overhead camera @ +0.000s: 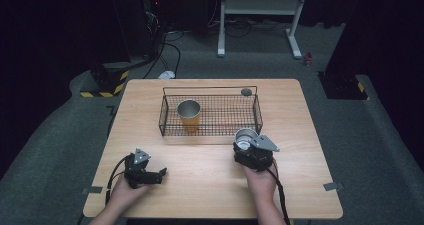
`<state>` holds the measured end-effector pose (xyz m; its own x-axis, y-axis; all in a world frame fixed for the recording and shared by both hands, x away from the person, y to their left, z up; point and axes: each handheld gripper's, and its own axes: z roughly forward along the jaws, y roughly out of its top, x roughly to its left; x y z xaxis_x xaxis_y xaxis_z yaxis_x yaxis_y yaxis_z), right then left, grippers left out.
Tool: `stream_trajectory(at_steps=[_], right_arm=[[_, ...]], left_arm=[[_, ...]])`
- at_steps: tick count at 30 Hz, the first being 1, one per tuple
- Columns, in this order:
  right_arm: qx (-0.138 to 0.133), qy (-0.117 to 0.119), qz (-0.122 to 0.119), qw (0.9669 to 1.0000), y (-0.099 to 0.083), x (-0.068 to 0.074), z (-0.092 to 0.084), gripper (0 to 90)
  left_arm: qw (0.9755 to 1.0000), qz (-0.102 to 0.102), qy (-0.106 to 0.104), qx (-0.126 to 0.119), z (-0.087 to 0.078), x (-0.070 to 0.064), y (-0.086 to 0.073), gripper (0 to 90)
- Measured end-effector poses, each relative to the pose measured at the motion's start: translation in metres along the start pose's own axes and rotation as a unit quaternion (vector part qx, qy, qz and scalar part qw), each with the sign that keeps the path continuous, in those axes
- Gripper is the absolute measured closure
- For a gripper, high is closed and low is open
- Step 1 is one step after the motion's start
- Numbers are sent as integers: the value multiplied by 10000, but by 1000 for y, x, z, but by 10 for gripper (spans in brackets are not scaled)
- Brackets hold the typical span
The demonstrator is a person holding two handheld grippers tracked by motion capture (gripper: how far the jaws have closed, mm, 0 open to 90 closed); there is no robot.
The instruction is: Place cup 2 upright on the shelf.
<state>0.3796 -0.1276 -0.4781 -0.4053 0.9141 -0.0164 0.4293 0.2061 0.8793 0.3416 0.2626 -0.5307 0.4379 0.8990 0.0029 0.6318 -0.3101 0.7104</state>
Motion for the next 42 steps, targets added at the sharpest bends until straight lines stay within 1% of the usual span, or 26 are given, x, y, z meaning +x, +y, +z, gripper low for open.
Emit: stream_trajectory(at_steps=[3, 4, 6, 8, 10, 12, 16, 24, 32, 35, 40, 42], right_arm=[[-37, 33, -7, 10000, 4, 1, 1, 185], [-76, 33, -39, 10000, 9, 2, 1, 185], [-122, 66, -4, 9999, 14, 3, 1, 185], [-167, 58, -26, 9998, 20, 3, 0, 185], [-204, 59, -36, 9998, 21, 3, 0, 185], [-248, 61, -32, 9997, 30, 3, -1, 185], [-328, 62, -59, 9994, 39, 3, -1, 185], [-431, 53, -60, 9990, 53, 3, 1, 185], [-460, 51, -37, 9989, 66, 3, 6, 185], [-423, 28, -67, 9991, 70, 4, 9, 185], [-438, 19, -80, 9990, 74, 4, 13, 185], [-421, 2, -70, 9991, 77, 4, 18, 185]], left_arm=[[10000, 1, 0, 0, 0, 0, 0, 2], [10000, 1, -1, 0, 0, 0, 0, 2], [10000, 1, -1, 0, 0, 0, 0, 2], [10000, 1, -1, 0, 0, 0, 0, 2], [10000, 1, -1, 1, 0, 0, 0, 2], [10000, 3, -1, 1, 0, 0, 0, 2], [10000, 1, -1, 1, 0, 0, 0, 2], [10000, 2, -3, 1, 0, 0, 0, 2], [10000, 1, -1, 1, 0, 0, 0, 2], [10000, 0, -2, 2, 0, 0, 0, 2], [10000, 1, -2, 1, 0, 0, 0, 2], [10000, -4, -2, 5, 0, 0, 0, 2]])
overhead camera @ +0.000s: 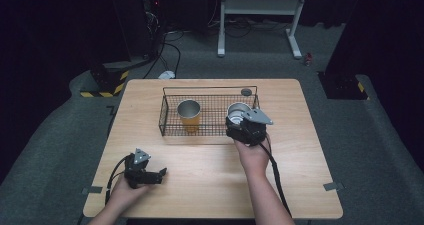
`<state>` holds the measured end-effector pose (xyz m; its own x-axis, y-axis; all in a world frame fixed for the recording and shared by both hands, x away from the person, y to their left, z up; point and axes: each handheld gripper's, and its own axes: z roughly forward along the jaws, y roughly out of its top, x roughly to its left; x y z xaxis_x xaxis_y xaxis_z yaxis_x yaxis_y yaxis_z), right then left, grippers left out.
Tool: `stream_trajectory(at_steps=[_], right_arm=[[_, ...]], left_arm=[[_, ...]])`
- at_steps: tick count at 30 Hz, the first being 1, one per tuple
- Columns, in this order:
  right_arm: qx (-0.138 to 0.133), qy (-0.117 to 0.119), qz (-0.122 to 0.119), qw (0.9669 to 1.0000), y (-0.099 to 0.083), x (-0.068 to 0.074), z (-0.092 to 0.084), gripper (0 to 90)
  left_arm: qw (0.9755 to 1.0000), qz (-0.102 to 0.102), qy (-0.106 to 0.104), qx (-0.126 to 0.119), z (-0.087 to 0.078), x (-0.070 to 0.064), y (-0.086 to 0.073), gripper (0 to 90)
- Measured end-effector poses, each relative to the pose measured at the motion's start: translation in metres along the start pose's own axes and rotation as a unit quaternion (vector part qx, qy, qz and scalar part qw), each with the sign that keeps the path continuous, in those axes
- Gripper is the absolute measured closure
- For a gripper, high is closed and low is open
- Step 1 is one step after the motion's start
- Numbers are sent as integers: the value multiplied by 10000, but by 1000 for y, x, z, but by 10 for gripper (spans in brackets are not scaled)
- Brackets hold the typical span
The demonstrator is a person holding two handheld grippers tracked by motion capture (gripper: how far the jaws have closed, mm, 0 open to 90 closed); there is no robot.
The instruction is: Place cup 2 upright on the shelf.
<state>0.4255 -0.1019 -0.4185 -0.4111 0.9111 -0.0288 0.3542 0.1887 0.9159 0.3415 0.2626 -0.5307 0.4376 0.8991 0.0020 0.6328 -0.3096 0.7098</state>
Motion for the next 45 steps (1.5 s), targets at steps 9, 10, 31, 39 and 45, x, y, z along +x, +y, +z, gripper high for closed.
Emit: stream_trajectory(at_steps=[9, 10, 31, 39, 45], right_arm=[[16, -51, 49, 10000, 10, -3, 12, 186], [20, -57, 53, 10000, 11, -3, 13, 185], [207, -159, 118, 9996, 21, -7, 43, 185], [275, -176, 205, 9993, 22, -5, 57, 186], [327, -167, 193, 9991, 28, -1, 67, 185]], left_arm=[[10000, 6, 1, -2, 0, 0, 0, 2], [10000, 4, 1, -3, 0, 0, 0, 2], [10000, 12, -10, -18, 1, 0, 0, 2], [10000, 11, -8, -22, 1, 0, 0, 2], [10000, 10, -6, -24, 1, 0, 0, 2]])
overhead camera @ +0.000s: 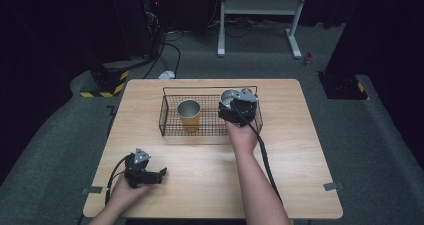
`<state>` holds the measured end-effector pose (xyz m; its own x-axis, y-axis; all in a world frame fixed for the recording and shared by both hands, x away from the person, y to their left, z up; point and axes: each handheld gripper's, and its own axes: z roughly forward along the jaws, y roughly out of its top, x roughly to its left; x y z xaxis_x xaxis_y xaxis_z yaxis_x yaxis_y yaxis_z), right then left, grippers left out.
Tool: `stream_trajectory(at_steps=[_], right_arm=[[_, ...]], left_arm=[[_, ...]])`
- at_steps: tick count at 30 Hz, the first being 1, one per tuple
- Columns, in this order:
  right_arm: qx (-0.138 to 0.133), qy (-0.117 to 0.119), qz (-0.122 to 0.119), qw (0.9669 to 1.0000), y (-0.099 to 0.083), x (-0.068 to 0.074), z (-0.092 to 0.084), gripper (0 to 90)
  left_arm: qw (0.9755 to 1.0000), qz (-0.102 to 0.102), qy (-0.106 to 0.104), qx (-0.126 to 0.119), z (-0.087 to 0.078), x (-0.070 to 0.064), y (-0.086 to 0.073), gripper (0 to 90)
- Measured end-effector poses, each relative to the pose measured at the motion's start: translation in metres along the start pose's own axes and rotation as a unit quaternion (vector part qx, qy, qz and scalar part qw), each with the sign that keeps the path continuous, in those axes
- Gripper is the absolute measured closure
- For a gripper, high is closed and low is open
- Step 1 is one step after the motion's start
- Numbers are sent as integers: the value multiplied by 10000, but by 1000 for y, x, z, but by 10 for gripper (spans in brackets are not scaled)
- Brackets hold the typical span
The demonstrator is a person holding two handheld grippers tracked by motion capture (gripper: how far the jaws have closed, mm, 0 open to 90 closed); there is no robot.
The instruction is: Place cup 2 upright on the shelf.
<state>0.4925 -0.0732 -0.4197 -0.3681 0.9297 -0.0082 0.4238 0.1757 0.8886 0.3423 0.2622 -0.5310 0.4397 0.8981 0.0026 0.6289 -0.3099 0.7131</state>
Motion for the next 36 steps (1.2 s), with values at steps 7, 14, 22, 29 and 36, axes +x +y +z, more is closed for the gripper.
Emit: stream_trajectory(at_steps=[7, 14, 22, 29, 36], right_arm=[[240, -70, -85, 9997, 3, 3, 15, 185], [571, -74, -73, 9983, -6, 1, 29, 185], [824, -113, -135, 9964, -13, 1, 39, 185], [1007, -97, -99, 9948, -18, -1, 47, 184], [1168, -92, -28, 9931, -21, -3, 52, 184]], left_arm=[[10000, 2, -1, 1, 0, 0, 0, 2], [10000, -7, -5, 5, 0, 0, 0, 2], [10000, -6, -2, 6, 0, 0, 0, 2], [10000, -12, -4, -1, 0, 0, 0, 2], [10000, 4, -1, 6, 0, 0, 0, 2]])
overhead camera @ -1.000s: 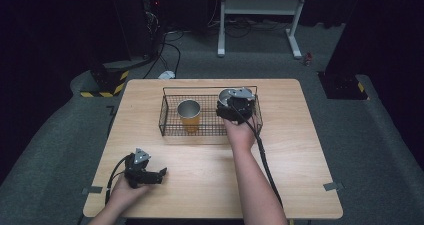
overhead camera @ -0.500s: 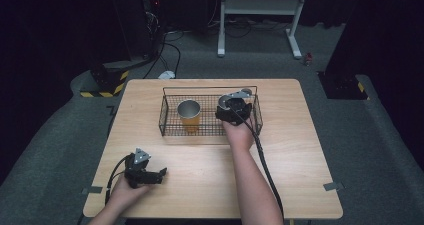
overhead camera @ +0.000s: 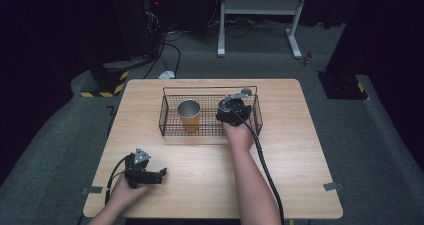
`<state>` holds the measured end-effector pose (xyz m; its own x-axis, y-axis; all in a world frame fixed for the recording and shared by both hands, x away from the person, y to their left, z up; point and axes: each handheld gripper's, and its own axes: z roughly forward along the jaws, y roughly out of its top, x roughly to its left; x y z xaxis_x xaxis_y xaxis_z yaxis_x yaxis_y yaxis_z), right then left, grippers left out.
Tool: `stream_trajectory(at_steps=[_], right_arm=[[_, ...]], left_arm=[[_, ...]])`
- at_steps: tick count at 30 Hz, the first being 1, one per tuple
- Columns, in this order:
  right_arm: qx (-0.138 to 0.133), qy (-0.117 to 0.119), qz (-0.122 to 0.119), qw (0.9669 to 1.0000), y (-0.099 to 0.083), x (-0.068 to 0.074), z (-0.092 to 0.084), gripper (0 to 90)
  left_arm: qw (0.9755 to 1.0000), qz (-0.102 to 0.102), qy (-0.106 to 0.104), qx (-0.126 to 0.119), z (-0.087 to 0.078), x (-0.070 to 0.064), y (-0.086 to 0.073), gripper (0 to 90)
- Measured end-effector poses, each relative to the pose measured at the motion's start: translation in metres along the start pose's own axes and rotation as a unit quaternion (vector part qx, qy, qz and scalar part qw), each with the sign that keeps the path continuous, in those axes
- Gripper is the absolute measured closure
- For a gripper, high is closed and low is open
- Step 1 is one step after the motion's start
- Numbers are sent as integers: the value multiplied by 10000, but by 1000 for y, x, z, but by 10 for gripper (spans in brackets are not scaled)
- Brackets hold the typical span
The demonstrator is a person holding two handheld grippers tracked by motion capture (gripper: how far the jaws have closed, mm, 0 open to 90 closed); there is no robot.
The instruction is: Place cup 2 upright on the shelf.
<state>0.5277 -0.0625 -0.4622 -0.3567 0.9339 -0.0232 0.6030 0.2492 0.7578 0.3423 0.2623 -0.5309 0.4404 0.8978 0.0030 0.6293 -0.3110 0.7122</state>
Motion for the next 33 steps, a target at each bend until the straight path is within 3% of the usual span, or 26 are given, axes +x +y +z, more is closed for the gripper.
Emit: stream_trajectory(at_steps=[18, 22, 23, 33], right_arm=[[327, 80, 52, 9994, -3, -4, 10, 180], [329, 53, -23, 9994, -4, -3, 10, 149], [356, 86, 54, 9993, -3, -3, 9, 126], [136, 43, 54, 9999, 3, -4, -7, 102]], left_arm=[[10000, -14, -4, -1, 0, 0, 0, 2], [10000, -14, -7, 1, 0, 0, 0, 2], [10000, -7, -4, 2, 0, 0, 0, 2], [10000, -18, -5, -1, 0, 0, 0, 2]])
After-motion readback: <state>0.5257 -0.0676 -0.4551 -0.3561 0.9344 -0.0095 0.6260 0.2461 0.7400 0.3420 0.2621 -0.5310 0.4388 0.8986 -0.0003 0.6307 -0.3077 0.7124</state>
